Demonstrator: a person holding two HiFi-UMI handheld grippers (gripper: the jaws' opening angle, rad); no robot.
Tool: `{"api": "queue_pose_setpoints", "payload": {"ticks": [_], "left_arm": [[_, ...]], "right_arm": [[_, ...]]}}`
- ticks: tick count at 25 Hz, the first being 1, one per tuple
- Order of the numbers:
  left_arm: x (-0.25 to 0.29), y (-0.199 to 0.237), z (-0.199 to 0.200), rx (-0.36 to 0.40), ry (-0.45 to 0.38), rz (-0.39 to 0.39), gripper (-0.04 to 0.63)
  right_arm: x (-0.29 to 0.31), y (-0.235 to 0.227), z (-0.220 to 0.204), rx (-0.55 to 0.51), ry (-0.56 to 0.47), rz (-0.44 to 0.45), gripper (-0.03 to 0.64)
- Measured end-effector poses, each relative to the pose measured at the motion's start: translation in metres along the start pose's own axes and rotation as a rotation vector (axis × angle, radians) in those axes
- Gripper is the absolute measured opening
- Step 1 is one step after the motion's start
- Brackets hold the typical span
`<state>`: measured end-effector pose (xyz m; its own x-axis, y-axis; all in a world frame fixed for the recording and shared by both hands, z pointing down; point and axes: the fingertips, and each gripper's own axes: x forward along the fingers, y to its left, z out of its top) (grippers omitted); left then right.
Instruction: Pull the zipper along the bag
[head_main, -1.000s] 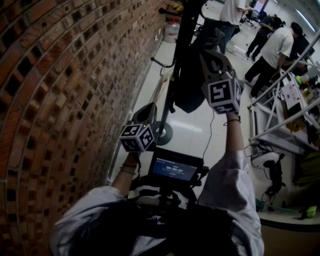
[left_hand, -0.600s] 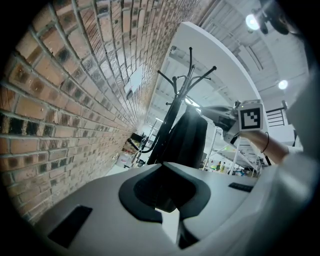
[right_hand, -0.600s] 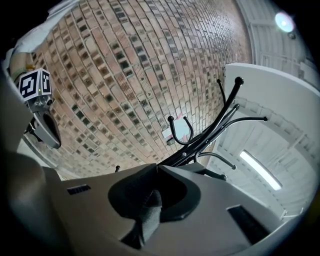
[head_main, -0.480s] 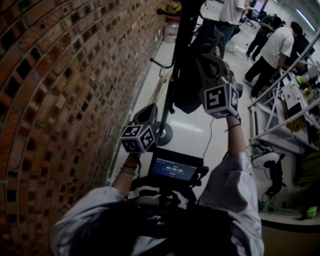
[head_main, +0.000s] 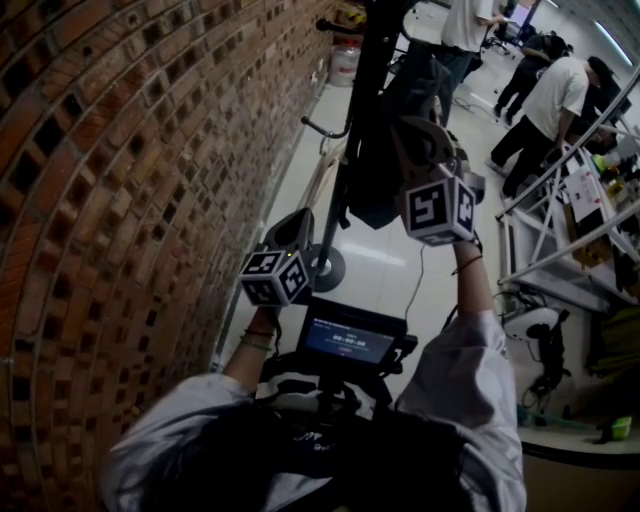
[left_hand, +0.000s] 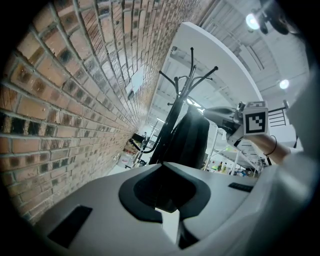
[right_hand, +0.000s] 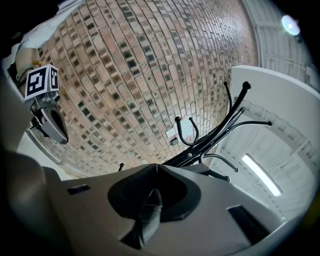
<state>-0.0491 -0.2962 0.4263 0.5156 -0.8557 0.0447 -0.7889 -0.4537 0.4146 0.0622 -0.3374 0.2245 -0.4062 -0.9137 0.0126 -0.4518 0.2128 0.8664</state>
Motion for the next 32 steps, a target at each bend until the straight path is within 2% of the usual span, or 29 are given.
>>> {"api": "queue_pose_setpoints", "payload": {"ticks": [10,16,21,32], "left_arm": [[0.003,-0.003,-0.008,-0.001,0.012,-0.013,0.008],[0.003,-0.002,-0.008,0.004,0.017,-0.011,0.008],[0.000,0.000,-0.007,0.000,0.014,-0.005,0.008],[-0.004,0.005,-0.013,-0.004,0.025,0.003,0.008]], "right_arm": [[-0.004,0.016,-0.004,-0.036,0.006,0.022,0.028],[-0.004,0.041,-0.009,-0.068,0.018,0.075,0.029],[-0.003,0.052,-0.014,-0.024,0.014,0.086,0.027],[-0.005,0.067,-0.023,0.003,0.030,0.115,0.026]]}}
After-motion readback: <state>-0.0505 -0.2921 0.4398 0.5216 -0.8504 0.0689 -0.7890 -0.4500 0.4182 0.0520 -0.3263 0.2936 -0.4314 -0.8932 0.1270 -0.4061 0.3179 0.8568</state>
